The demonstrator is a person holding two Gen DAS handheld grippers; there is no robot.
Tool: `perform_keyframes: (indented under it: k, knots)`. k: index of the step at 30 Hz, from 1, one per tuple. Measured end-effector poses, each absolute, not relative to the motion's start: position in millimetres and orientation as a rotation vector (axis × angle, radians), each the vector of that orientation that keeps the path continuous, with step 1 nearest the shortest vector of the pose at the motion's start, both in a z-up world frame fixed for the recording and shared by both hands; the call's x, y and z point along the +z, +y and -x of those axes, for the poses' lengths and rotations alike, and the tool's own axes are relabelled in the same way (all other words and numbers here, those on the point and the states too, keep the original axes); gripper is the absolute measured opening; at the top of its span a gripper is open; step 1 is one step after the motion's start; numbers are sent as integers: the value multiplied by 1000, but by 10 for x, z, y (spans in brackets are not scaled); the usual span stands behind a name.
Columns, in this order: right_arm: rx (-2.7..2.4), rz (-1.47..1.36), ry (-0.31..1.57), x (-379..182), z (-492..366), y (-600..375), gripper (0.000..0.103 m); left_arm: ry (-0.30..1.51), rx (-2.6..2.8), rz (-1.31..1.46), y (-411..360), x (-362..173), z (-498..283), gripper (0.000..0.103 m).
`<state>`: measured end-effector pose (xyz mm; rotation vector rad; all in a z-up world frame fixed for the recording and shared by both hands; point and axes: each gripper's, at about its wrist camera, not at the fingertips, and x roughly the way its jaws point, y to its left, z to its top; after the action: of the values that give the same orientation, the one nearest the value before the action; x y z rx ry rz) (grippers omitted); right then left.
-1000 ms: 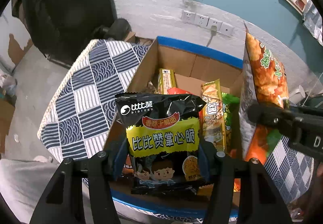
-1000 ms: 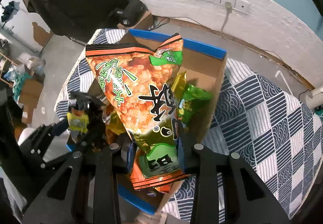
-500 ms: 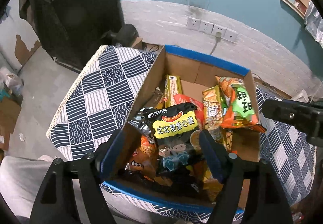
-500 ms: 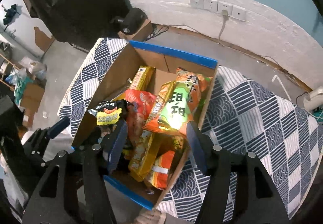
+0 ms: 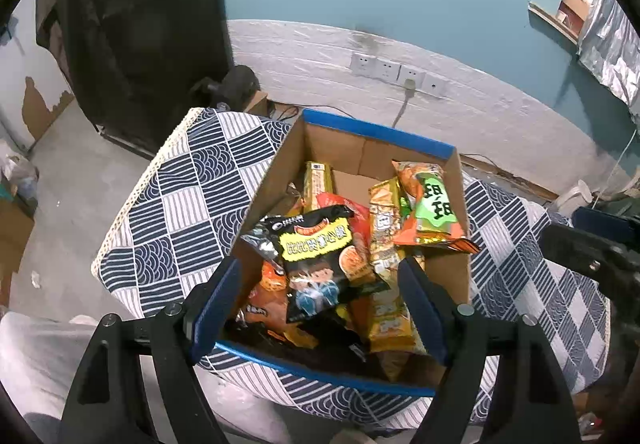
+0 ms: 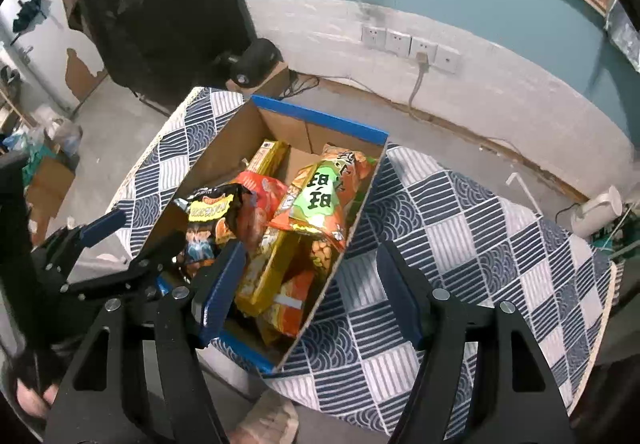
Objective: Organize snacks
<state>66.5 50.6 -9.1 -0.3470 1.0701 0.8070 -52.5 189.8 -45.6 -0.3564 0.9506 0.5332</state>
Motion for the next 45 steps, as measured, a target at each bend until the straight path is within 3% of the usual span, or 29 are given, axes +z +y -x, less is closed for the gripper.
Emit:
perform_keyframes:
  k: [4, 7, 45]
  knots:
    - [810, 330, 1040, 48, -588, 347, 73, 936, 528, 345, 1806, -379, 558, 81]
    - [804, 326, 1011, 132, -545, 256, 73, 926, 542, 316, 1730, -330, 548, 87]
    - [767, 284, 948, 301, -374, -244, 78, 886, 472, 249, 1318, -10, 624, 88]
